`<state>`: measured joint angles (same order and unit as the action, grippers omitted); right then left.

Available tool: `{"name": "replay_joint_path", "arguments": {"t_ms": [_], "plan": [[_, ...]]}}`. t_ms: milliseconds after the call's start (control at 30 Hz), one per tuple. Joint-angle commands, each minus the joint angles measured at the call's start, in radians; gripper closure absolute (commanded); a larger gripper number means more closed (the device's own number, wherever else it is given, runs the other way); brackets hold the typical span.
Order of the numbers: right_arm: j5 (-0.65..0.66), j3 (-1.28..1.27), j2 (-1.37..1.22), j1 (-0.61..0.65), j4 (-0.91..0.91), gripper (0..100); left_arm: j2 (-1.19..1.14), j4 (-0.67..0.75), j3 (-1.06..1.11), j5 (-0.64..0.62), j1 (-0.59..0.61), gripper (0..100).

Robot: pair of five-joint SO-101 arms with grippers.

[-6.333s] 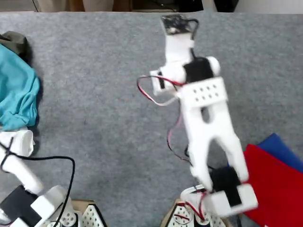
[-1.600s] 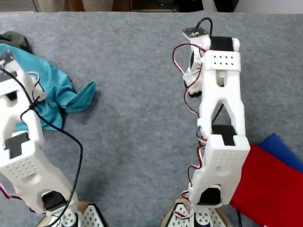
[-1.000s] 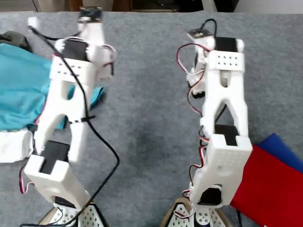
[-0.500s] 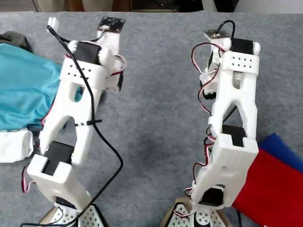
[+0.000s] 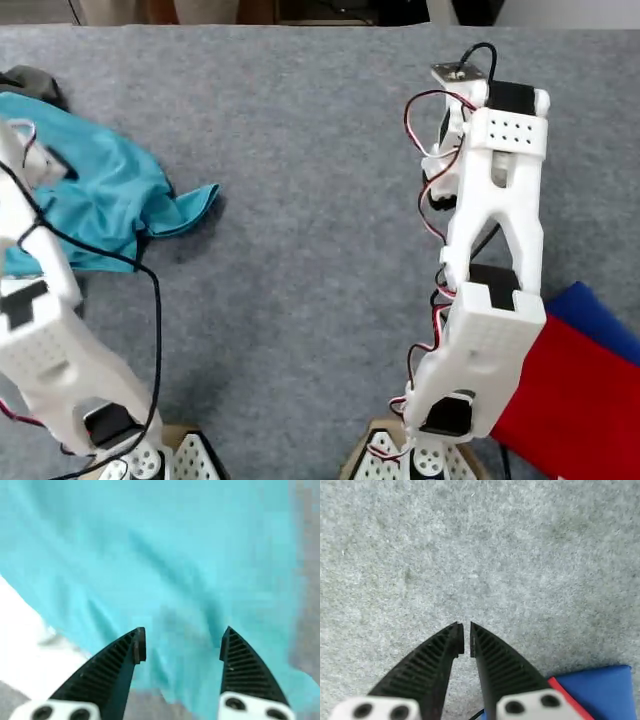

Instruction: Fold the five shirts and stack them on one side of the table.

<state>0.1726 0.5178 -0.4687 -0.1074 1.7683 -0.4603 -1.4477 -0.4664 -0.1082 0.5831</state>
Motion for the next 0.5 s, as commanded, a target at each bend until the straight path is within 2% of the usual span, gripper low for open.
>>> {"name": "replay_joint_path", "arguments": {"t_ms": [0,133,333,467], "plan": [[0.006,0.007,0.074,0.033,0.011,95.9,-0.117,0.046,-0.028,-0.003,0.021,75],[0.003,0.008,0.074,0.051,0.011,95.9,-0.252,0.037,-0.078,-0.005,0.017,77],[0.003,0.008,0.074,0.054,0.012,95.9,-0.329,0.023,-0.164,-0.005,0.015,98],[0.005,0.008,0.074,0.054,0.012,95.9,-0.325,0.002,-0.175,-0.012,0.008,98]]}}
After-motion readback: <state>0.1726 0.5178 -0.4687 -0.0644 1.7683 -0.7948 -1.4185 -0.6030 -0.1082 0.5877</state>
